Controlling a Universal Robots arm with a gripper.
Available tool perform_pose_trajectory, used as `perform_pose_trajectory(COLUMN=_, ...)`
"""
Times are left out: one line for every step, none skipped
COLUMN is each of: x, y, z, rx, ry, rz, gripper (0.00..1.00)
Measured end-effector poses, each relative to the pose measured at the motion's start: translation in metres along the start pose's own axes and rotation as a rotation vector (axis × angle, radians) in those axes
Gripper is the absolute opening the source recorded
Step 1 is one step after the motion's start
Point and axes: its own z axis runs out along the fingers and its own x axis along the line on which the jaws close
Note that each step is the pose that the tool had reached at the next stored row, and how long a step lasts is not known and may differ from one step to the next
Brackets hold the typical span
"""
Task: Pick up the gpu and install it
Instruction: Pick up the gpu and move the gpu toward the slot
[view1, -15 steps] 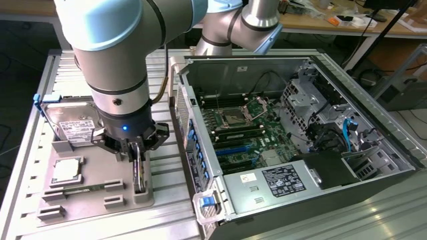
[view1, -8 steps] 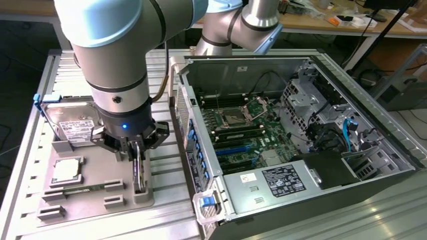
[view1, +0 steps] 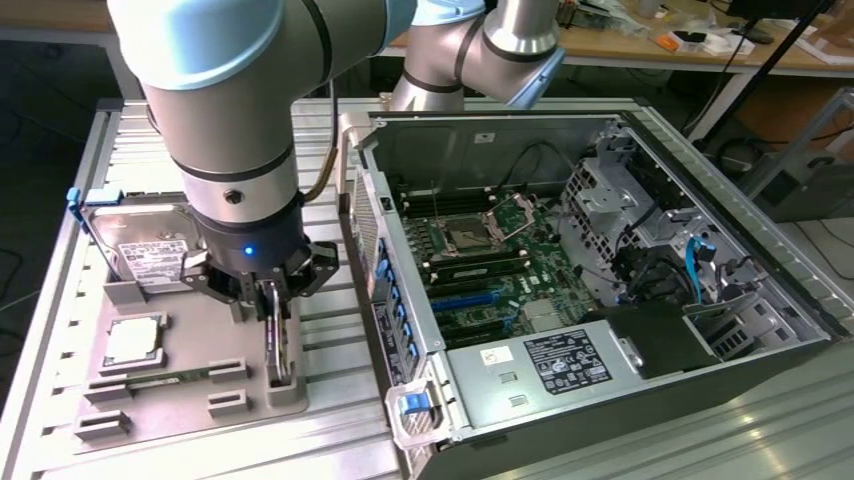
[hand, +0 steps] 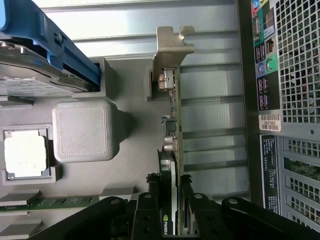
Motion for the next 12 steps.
perform_pose_trajectory(x=0.0, y=0.0, z=-0.0003, rx=0.0, ry=0.0, rz=0.0, gripper=0.27)
perform_pose_trajectory(x=0.0, y=0.0, z=-0.0008, rx=0.0001, ry=0.0, rz=0.0, gripper=0.27)
perform_pose_trajectory(x=0.0, y=0.0001, z=-0.0012, rx=0.0001, ry=0.0001, rz=0.0, gripper=0.27)
perform_pose_trajectory(x=-0.0001, y=0.0001, z=-0.0015, rx=-0.0001, ry=-0.0001, rz=0.0, gripper=0.27)
perform_pose_trajectory(x=-0.0001, y=0.0001, z=-0.002, rx=0.0, ry=0.0, rz=0.0, gripper=0.27)
perform_pose_trajectory(x=-0.0001, y=0.0001, z=-0.0023, rx=0.0, ry=0.0, rz=0.0, gripper=0.27)
perform_pose_trajectory(x=-0.0001, y=0.0001, z=-0.0028, rx=-0.0001, ry=-0.0001, rz=0.0, gripper=0.27)
perform_pose_trajectory(x=-0.0001, y=0.0001, z=-0.0033, rx=0.0, ry=0.0, rz=0.0, gripper=0.27)
perform_pose_trajectory(x=-0.0002, y=0.0002, z=-0.0036, rx=0.0, ry=0.0, rz=0.0, gripper=0.27)
perform_pose_trajectory(x=-0.0002, y=0.0002, z=-0.0039, rx=0.0, ry=0.0, rz=0.0, gripper=0.27)
perform_pose_trajectory(x=-0.0002, y=0.0002, z=-0.0041, rx=0.0, ry=0.0, rz=0.0, gripper=0.27)
perform_pose_trajectory(x=-0.0002, y=0.0002, z=-0.0044, rx=0.0, ry=0.0, rz=0.0, gripper=0.27)
